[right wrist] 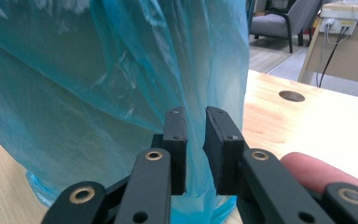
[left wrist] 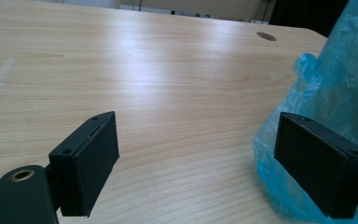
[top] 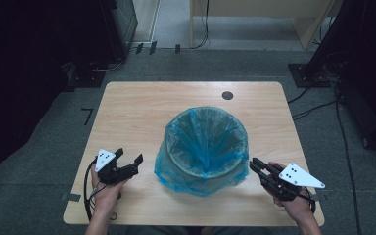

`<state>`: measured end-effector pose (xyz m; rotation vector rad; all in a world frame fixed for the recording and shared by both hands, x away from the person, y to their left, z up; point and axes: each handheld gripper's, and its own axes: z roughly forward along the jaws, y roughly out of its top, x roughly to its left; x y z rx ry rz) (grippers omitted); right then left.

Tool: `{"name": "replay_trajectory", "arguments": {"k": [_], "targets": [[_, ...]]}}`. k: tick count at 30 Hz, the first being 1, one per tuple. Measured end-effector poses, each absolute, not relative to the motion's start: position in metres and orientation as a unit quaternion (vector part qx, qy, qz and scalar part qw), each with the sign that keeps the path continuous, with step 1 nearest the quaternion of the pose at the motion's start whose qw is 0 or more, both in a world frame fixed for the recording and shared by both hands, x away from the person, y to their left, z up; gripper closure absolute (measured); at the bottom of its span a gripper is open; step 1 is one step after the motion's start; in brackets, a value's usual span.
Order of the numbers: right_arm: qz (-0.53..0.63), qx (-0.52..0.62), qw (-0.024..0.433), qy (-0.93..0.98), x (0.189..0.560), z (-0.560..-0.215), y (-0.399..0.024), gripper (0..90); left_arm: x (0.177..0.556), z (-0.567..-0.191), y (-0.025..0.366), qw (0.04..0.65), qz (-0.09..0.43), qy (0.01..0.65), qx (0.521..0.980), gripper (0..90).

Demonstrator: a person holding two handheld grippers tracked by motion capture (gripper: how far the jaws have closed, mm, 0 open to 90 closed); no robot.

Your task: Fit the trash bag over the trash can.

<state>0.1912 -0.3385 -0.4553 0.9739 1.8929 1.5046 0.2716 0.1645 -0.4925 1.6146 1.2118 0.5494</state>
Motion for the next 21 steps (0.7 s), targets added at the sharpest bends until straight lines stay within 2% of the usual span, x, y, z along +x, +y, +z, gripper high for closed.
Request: {"name": "replay_trajectory", "arguments": {"k": [3, 7, 14, 16, 21], "targets": [[0.555, 0.365, 0.274, 0.696, 0.191, -0.451, -0.34, 90.0, 0.272, -0.492, 0.168, 0.495, 0.232, 0.499, 0.672, 13.9], [0.547, 0.362, 0.287, 0.698, 0.191, -0.448, -0.342, 90.0, 0.272, -0.494, 0.172, 0.479, 0.231, 0.504, 0.681, 15.3], [0.56, 0.329, 0.28, 0.707, 0.192, -0.431, -0.349, 90.0, 0.268, -0.505, 0.186, 0.437, 0.216, 0.507, 0.711, 15.0], [0.565, 0.313, 0.281, 0.71, 0.192, -0.424, -0.349, 90.0, 0.267, -0.507, 0.188, 0.427, 0.21, 0.511, 0.716, 10.7], [0.571, 0.275, 0.28, 0.721, 0.195, -0.404, -0.345, 90.0, 0.269, -0.513, 0.19, 0.401, 0.201, 0.519, 0.727, 8.8]]}}
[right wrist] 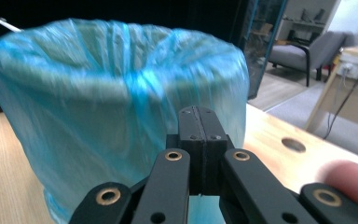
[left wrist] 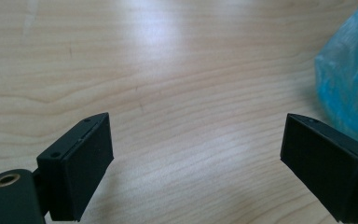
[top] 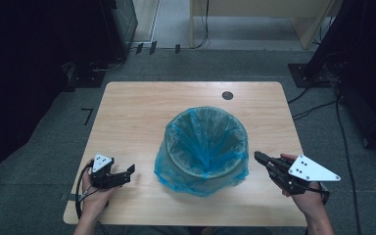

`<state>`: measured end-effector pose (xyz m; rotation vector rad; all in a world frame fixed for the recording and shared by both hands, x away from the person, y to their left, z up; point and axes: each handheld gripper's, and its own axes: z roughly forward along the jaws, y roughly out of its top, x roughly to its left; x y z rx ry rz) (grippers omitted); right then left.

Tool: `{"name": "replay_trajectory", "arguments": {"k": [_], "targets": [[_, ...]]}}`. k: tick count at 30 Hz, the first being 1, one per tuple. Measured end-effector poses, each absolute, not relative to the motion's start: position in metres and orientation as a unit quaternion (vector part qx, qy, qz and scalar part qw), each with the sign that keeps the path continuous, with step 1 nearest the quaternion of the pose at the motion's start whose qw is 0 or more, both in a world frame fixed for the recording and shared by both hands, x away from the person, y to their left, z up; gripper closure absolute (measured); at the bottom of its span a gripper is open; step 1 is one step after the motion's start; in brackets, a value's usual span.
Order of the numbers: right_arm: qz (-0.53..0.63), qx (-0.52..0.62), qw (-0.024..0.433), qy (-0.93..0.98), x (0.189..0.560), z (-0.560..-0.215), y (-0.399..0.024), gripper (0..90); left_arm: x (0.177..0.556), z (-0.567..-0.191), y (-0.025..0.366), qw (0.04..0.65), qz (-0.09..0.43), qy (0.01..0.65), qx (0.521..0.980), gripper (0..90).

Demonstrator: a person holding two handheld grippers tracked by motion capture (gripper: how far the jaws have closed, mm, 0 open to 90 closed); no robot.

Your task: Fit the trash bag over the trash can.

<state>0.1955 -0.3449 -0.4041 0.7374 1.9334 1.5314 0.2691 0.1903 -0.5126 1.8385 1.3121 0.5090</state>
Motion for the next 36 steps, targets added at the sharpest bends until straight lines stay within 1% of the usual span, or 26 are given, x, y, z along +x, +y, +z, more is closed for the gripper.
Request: {"name": "replay_trajectory", "arguments": {"k": [1, 3, 6, 8, 13, 17, 19, 21, 24, 31, 36], "targets": [[0.569, 0.268, 0.283, 0.724, 0.197, -0.4, -0.343, 90.0, 0.27, -0.515, 0.19, 0.394, 0.197, 0.521, 0.731, 8.4], [0.569, 0.251, 0.281, 0.731, 0.2, -0.39, -0.336, 90.0, 0.272, -0.517, 0.188, 0.373, 0.183, 0.526, 0.742, 0.0], [0.572, 0.22, 0.276, 0.741, 0.205, -0.377, -0.327, 90.0, 0.273, -0.517, 0.188, 0.371, 0.189, 0.525, 0.742, 0.0], [0.573, 0.196, 0.276, 0.747, 0.209, -0.37, -0.321, 90.0, 0.273, -0.518, 0.188, 0.364, 0.184, 0.526, 0.746, 0.0], [0.559, 0.114, 0.258, 0.779, 0.223, -0.356, -0.307, 90.0, 0.273, -0.519, 0.183, 0.344, 0.194, 0.52, 0.757, 0.0], [0.537, 0.046, 0.235, 0.809, 0.232, -0.342, -0.295, 90.0, 0.273, -0.519, 0.179, 0.329, 0.204, 0.516, 0.764, 0.0], [0.523, 0.019, 0.235, 0.819, 0.236, -0.335, -0.288, 90.0, 0.273, -0.52, 0.177, 0.318, 0.212, 0.512, 0.769, 0.0], [0.503, -0.007, 0.234, 0.832, 0.24, -0.328, -0.28, 90.0, 0.273, -0.519, 0.175, 0.315, 0.213, 0.512, 0.77, 0.0], [0.484, -0.043, 0.215, 0.847, 0.246, -0.32, -0.267, 90.0, 0.273, -0.519, 0.175, 0.315, 0.213, 0.513, 0.769, 0.0], [0.454, -0.12, 0.185, 0.863, 0.265, -0.311, -0.233, 90.0, 0.273, -0.519, 0.175, 0.314, 0.213, 0.513, 0.77, 0.0], [0.433, -0.153, 0.148, 0.876, 0.273, -0.312, -0.213, 90.0, 0.273, -0.519, 0.175, 0.315, 0.213, 0.513, 0.769, 0.0]]}}
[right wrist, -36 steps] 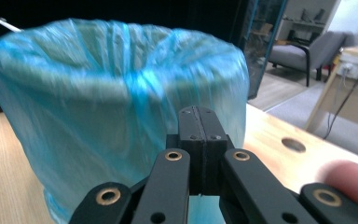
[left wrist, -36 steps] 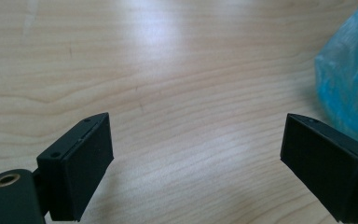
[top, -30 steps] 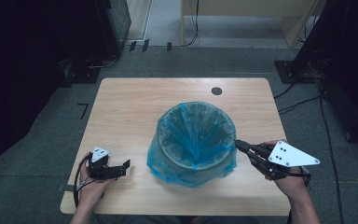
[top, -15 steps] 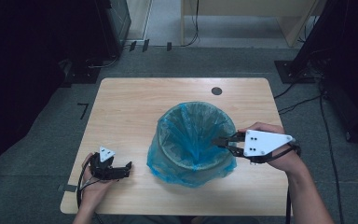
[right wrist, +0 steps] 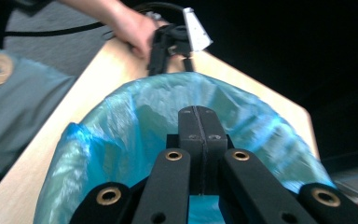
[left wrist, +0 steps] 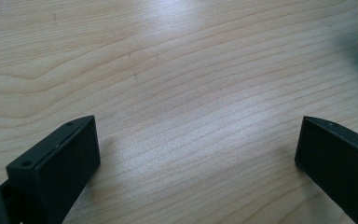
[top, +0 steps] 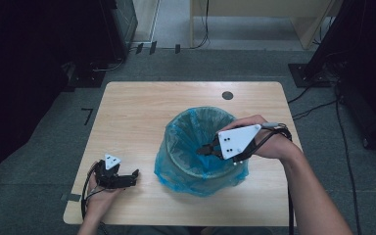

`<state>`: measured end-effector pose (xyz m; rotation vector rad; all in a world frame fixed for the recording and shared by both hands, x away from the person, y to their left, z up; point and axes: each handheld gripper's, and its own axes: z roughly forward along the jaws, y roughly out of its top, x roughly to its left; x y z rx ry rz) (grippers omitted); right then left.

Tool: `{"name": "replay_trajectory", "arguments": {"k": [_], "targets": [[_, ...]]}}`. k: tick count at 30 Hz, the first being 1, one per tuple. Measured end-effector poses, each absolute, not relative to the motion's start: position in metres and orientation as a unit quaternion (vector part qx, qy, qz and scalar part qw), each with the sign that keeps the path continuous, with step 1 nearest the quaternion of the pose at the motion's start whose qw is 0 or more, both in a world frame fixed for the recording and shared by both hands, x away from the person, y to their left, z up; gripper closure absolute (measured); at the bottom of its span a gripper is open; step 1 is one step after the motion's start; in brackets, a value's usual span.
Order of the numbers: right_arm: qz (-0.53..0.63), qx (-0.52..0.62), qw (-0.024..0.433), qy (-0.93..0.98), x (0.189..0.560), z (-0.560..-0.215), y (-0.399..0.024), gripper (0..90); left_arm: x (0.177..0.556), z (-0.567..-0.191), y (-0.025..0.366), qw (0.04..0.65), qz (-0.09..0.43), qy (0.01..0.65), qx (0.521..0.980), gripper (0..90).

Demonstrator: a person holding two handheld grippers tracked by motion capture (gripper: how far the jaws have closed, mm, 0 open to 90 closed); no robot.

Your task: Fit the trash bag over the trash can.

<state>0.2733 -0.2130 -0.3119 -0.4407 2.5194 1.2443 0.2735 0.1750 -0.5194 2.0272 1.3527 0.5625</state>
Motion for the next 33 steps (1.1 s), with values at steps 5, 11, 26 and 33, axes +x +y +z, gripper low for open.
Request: {"name": "replay_trajectory", "arguments": {"k": [5, 11, 26, 33], "targets": [[0.398, -0.181, 0.109, 0.893, 0.279, -0.318, -0.194, 90.0, 0.273, -0.519, 0.175, 0.315, 0.213, 0.513, 0.769, 0.0], [0.357, -0.191, 0.08, 0.911, 0.288, -0.327, -0.177, 90.0, 0.274, -0.519, 0.175, 0.315, 0.213, 0.513, 0.769, 0.0], [0.297, -0.211, 0.015, 0.931, 0.302, -0.369, -0.144, 90.0, 0.274, -0.519, 0.175, 0.315, 0.214, 0.515, 0.768, 0.0], [0.266, -0.206, -0.02, 0.941, 0.312, -0.386, -0.13, 90.0, 0.275, -0.52, 0.175, 0.316, 0.214, 0.515, 0.768, 0.0]]}}
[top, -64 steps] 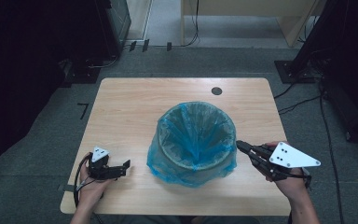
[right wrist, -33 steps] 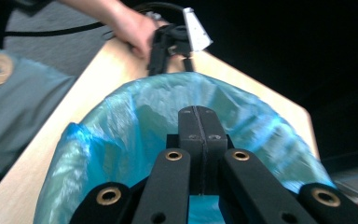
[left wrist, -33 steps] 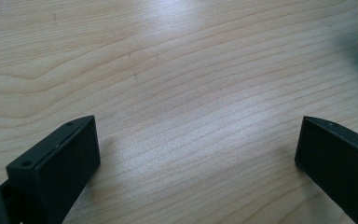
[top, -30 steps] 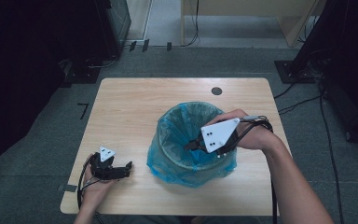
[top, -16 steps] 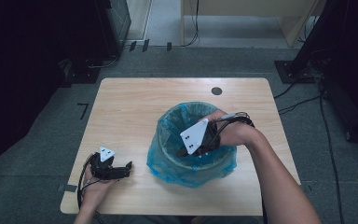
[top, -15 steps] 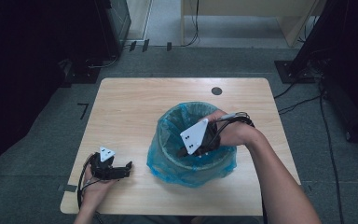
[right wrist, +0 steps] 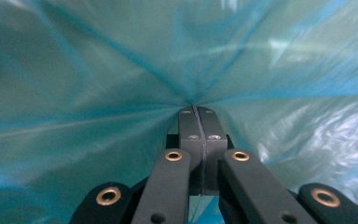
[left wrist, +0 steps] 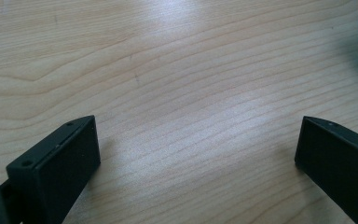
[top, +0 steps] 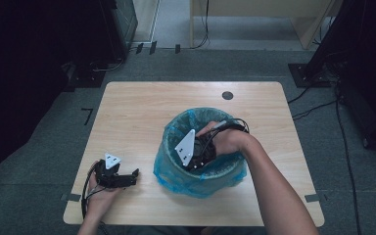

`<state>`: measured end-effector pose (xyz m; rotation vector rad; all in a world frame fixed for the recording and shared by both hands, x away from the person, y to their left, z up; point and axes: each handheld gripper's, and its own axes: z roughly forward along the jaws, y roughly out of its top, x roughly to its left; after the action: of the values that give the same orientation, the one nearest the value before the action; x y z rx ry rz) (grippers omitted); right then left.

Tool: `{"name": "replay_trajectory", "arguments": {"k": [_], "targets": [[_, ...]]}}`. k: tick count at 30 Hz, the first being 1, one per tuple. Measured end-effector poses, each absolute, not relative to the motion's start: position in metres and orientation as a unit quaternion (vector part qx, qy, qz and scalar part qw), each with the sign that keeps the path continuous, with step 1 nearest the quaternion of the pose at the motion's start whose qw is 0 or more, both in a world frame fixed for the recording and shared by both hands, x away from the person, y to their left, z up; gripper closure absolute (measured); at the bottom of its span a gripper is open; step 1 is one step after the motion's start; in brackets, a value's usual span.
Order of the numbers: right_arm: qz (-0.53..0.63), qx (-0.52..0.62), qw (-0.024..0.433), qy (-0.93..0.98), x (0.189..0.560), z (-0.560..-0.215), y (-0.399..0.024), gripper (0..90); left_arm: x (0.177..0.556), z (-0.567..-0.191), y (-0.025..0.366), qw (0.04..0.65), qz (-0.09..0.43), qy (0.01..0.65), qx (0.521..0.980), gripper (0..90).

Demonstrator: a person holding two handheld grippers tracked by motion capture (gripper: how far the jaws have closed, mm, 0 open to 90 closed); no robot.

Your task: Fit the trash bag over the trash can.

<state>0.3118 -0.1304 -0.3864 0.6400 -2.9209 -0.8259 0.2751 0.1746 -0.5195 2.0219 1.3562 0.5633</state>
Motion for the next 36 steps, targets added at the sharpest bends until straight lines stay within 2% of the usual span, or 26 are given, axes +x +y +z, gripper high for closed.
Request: {"name": "replay_trajectory", "arguments": {"k": [5, 10, 20, 28, 36], "targets": [[-0.234, 0.21, 0.035, -0.949, 0.313, -0.399, -0.125, 90.0, 0.275, -0.52, 0.175, 0.316, 0.214, 0.515, 0.768, 0.0], [-0.23, 0.207, 0.028, -0.95, 0.315, -0.401, -0.123, 90.0, 0.276, -0.52, 0.175, 0.316, 0.213, 0.515, 0.768, 0.0], [-0.249, 0.202, 0.008, -0.947, 0.311, -0.375, -0.133, 90.0, 0.276, -0.519, 0.175, 0.316, 0.213, 0.513, 0.769, 0.0], [-0.25, 0.247, -0.008, -0.936, 0.298, -0.346, -0.144, 90.0, 0.276, -0.519, 0.176, 0.316, 0.212, 0.512, 0.77, 0.0], [-0.246, 0.255, -0.015, -0.935, 0.288, -0.331, -0.163, 90.0, 0.276, -0.519, 0.176, 0.316, 0.212, 0.512, 0.77, 0.0]]}}
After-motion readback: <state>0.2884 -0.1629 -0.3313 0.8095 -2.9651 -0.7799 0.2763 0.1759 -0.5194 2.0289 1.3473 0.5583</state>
